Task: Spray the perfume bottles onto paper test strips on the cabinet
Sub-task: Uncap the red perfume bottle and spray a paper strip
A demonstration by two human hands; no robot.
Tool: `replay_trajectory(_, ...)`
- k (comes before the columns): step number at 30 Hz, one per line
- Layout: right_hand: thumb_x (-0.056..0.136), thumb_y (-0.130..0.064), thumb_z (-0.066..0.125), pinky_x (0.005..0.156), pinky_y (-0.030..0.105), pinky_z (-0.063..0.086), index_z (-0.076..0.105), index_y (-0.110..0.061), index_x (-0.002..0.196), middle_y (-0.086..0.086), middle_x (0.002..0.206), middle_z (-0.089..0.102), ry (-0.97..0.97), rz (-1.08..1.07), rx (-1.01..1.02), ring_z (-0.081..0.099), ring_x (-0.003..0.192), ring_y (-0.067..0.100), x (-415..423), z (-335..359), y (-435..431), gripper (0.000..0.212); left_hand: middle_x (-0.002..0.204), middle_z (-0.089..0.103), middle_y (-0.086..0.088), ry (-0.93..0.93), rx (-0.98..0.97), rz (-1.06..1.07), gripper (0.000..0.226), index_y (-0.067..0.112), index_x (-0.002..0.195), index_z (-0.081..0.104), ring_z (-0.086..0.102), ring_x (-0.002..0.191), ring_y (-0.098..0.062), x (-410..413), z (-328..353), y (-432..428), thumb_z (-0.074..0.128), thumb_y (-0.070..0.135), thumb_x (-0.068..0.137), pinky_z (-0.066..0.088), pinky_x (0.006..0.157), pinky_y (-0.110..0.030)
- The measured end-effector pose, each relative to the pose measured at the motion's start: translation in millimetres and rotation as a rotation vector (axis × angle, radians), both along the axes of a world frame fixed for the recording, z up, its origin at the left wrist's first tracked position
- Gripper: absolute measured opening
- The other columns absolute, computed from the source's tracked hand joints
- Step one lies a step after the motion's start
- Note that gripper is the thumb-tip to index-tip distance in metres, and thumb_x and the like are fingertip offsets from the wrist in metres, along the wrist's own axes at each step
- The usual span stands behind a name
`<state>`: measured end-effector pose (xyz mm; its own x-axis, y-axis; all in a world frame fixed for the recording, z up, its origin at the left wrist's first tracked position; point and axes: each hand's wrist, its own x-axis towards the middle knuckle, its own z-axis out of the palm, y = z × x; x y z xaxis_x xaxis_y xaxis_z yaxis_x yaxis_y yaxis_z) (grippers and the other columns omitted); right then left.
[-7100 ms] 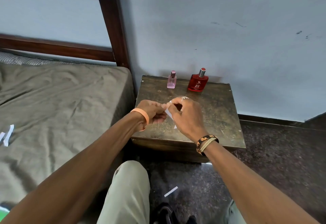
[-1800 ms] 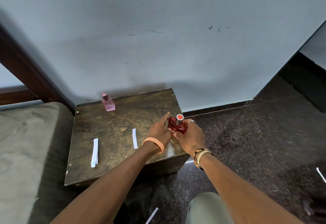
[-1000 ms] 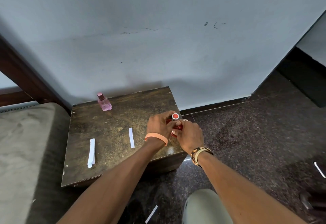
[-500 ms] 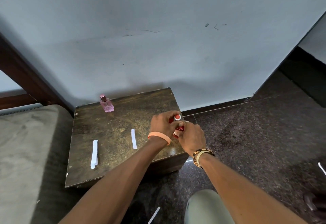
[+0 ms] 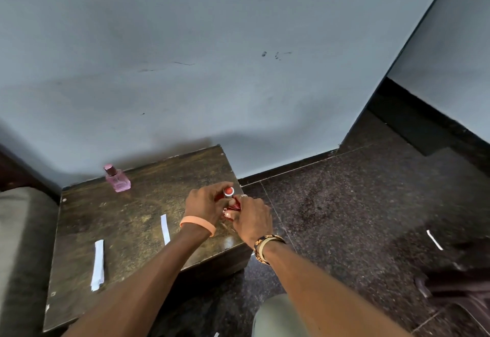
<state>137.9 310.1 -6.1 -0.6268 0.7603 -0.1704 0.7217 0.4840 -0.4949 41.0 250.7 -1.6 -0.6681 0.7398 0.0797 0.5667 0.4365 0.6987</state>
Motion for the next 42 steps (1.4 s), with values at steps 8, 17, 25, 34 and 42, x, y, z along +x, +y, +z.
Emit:
replay_trajectory(8, 0.087, -0.027, 0.071, 0.084, 0.035, 0.057, 0.064, -0.019, 0.112, 0.003, 0.099, 0.07, 0.005, 0.001, 0.013, 0.067, 0.094, 0.022, 0.0, -2.4, 0.8, 0.027, 0.107, 0.072, 0.0, 0.01, -0.008, -0.053, 0.037, 0.021, 0.117, 0.067, 0.067, 0.095, -0.014, -0.7, -0.6, 2.7, 0.072, 0.011, 0.082, 0.055, 0.086, -0.029)
replay_trajectory(17, 0.088, -0.022, 0.071, 0.086, 0.031, 0.056, 0.064, -0.017, 0.117, 0.004, 0.101, 0.071, 0.025, 0.019, 0.013, 0.068, 0.096, 0.021, 2.3, -3.7, 4.0, 0.03, 0.109, 0.072, 0.001, -0.035, 0.031, -0.014, 0.042, 0.021, 0.118, 0.067, 0.067, 0.096, -0.012, 2.3, 0.0, 3.3, 0.076, 0.011, 0.079, 0.055, 0.088, -0.028)
replay_trajectory(25, 0.088, -0.023, 0.071, 0.082, 0.028, 0.057, 0.065, -0.014, 0.113, 0.004, 0.099, 0.071, 0.004, 0.014, 0.024, 0.069, 0.092, 0.019, 1.6, -3.2, 3.7, 0.027, 0.096, 0.075, 0.005, 0.025, 0.045, 0.045, 0.033, 0.02, 0.106, 0.073, 0.065, 0.08, -0.002, 2.1, 0.3, 2.3, 0.081, 0.023, 0.074, 0.054, 0.078, -0.019)
replay_trajectory(34, 0.086, -0.023, 0.073, 0.083, 0.03, 0.057, 0.064, -0.019, 0.114, 0.002, 0.098, 0.071, -0.003, 0.02, 0.022, 0.069, 0.093, 0.019, 1.9, -4.7, 1.3, 0.029, 0.103, 0.074, 0.003, 0.063, 0.004, -0.033, 0.035, 0.02, 0.111, 0.071, 0.069, 0.093, -0.011, -2.4, 0.4, -0.6, 0.077, 0.014, 0.077, 0.055, 0.086, -0.027)
replay_trajectory(42, 0.086, -0.023, 0.073, 0.084, 0.03, 0.057, 0.065, -0.016, 0.112, 0.003, 0.097, 0.072, -0.007, 0.003, 0.033, 0.069, 0.093, 0.02, 2.2, -6.6, 1.3, 0.028, 0.105, 0.073, 0.001, 0.063, 0.006, -0.087, 0.036, 0.021, 0.116, 0.068, 0.068, 0.096, -0.013, -0.1, -0.3, 0.6, 0.072, 0.01, 0.082, 0.055, 0.089, -0.031)
